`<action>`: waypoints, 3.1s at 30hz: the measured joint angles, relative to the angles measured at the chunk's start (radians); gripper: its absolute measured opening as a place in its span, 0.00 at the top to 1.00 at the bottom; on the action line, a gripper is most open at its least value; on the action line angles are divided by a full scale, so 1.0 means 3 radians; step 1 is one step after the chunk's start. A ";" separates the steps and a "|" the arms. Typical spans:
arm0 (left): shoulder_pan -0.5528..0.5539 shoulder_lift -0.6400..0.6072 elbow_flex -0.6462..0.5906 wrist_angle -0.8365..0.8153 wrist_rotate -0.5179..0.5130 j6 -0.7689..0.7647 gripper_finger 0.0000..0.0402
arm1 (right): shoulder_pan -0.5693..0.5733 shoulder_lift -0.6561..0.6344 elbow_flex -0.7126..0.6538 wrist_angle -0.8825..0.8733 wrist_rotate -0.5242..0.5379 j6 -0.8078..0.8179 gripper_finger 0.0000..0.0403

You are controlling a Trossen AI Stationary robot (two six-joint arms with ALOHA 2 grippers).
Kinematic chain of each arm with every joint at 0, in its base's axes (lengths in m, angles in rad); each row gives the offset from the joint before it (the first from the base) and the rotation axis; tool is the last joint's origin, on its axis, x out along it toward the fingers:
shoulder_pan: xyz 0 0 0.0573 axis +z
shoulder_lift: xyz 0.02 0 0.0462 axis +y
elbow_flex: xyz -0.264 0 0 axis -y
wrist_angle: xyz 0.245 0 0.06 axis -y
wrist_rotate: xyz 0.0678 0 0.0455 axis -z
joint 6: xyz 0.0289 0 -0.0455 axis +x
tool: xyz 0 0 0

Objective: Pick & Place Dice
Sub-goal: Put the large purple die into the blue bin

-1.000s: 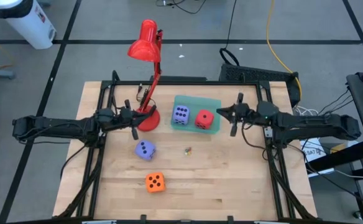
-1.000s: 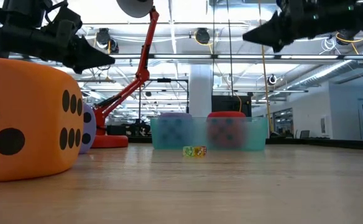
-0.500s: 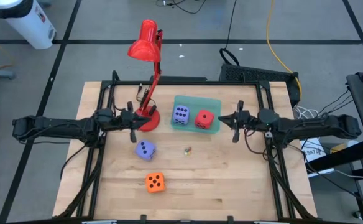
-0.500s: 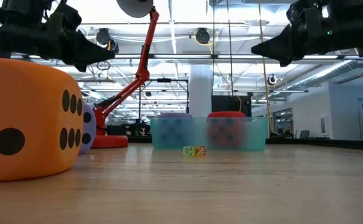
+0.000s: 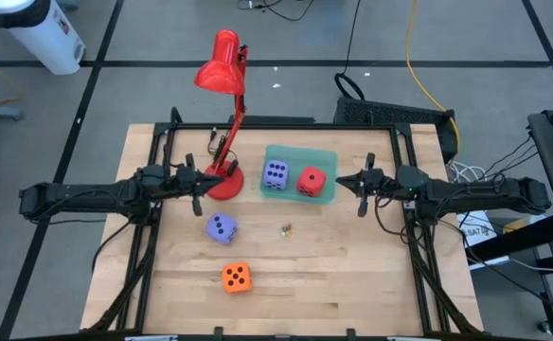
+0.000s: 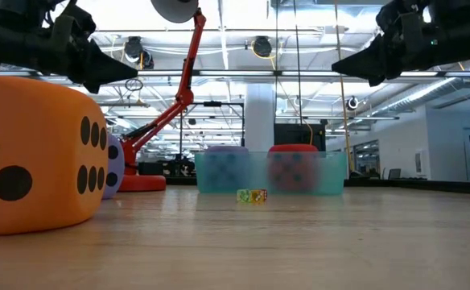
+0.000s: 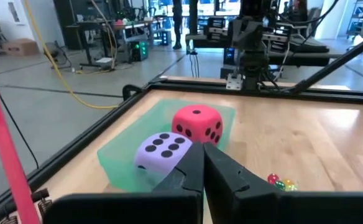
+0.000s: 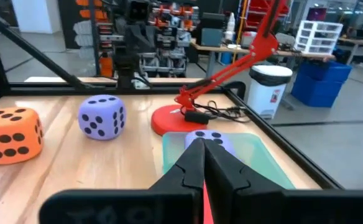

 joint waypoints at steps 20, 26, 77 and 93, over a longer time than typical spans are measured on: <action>0.0000 -0.0063 0.0000 -0.0094 -0.0003 -0.0039 0.98 | 0.0000 0.0019 0.0000 -0.0008 -0.0004 0.0000 1.00; 0.0000 -0.0063 0.0000 -0.0094 -0.0003 -0.0040 0.99 | 0.0000 0.0019 0.0000 -0.0006 -0.0005 0.0012 1.00; -0.0001 -0.0063 0.0000 -0.0066 -0.0004 -0.0066 0.93 | 0.0811 0.0628 0.0033 0.1345 0.0599 -0.0207 0.91; -0.0001 -0.0027 0.0000 -0.0204 -0.0001 -0.0493 0.92 | 0.1181 0.1712 0.0861 0.1324 0.0588 -0.0419 0.91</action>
